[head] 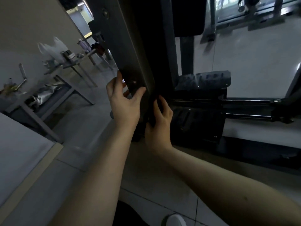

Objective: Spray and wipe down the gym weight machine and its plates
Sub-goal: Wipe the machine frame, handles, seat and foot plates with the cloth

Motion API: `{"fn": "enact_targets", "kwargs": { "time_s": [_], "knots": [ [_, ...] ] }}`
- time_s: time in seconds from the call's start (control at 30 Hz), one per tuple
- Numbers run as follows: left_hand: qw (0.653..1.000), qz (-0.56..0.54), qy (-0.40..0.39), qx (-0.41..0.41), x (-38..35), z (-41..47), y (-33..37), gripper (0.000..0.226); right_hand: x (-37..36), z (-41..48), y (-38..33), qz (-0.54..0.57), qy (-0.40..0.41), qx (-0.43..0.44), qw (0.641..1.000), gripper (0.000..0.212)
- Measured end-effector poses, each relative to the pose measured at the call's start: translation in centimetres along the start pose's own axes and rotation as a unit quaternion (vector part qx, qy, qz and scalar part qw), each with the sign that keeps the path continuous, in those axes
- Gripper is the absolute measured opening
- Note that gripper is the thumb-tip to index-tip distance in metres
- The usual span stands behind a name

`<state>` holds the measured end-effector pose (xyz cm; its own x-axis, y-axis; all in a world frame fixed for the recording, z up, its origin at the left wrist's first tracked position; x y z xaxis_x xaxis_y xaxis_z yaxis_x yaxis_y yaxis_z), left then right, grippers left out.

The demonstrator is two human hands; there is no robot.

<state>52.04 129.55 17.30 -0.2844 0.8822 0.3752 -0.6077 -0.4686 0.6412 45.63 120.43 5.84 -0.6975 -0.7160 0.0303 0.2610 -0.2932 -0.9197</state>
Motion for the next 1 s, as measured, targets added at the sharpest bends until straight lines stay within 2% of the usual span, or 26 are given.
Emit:
{"fn": "enact_targets", "kwargs": {
  "time_s": [0.07,0.17,0.23,0.3,0.43,0.5,0.57,0.77,0.93,1.0],
  "knots": [
    [1.0,-0.008,0.002,-0.012,0.0,-0.4,0.1,0.076,-0.8,-1.4,4.6,-0.013,-0.008,-0.093,0.996,0.082],
    [1.0,-0.014,-0.002,-0.014,-0.1,-1.1,-0.6,0.078,-1.4,-3.5,12.2,-0.048,-0.06,-0.268,0.96,0.073],
    [1.0,-0.019,-0.005,0.004,-0.3,-1.5,-1.4,0.078,-1.7,-4.5,14.1,-0.071,-0.085,-0.314,0.943,0.066],
    [1.0,-0.02,-0.008,0.011,-0.6,-1.7,-1.5,0.077,-2.0,-3.9,12.8,-0.056,-0.056,-0.292,0.953,0.062],
    [1.0,-0.013,-0.018,0.002,-0.6,-1.9,-1.3,0.076,-1.1,-0.9,6.3,0.023,0.034,-0.148,0.988,0.064],
    [0.999,-0.026,-0.029,0.0,-0.9,-2.1,-1.5,0.077,-0.7,-0.4,4.7,0.039,0.04,-0.08,0.995,0.068],
    [0.999,-0.026,-0.024,-0.002,-1.1,-2.3,-1.6,0.079,-1.2,-1.0,5.4,-0.008,0.017,-0.056,0.998,0.079],
    [0.999,-0.029,-0.015,0.007,-1.5,-2.7,-2.1,0.082,-3.3,-5.6,15.8,-0.058,-0.024,-0.272,0.96,0.077],
    [0.999,-0.032,-0.016,0.006,-1.7,-2.5,-2.5,0.083,-4.4,-8.0,22.1,-0.032,-0.034,-0.387,0.921,0.07],
    [0.999,-0.039,-0.012,0.01,-1.7,-2.5,-2.6,0.082,-4.6,-8.4,24.0,-0.042,-0.079,-0.416,0.905,0.07]
  ]
}}
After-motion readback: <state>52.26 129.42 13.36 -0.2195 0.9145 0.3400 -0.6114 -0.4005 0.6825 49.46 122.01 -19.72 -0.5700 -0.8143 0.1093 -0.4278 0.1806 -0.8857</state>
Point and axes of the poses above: each hand's wrist, its own z-axis towards the middle knuckle, its own x-axis out of the back of the hand, y = z × x, the point moved 8 cm from there along z, towards the middle knuckle, and after that the axes turned 3 degrees about y, right-handed, at the moved point
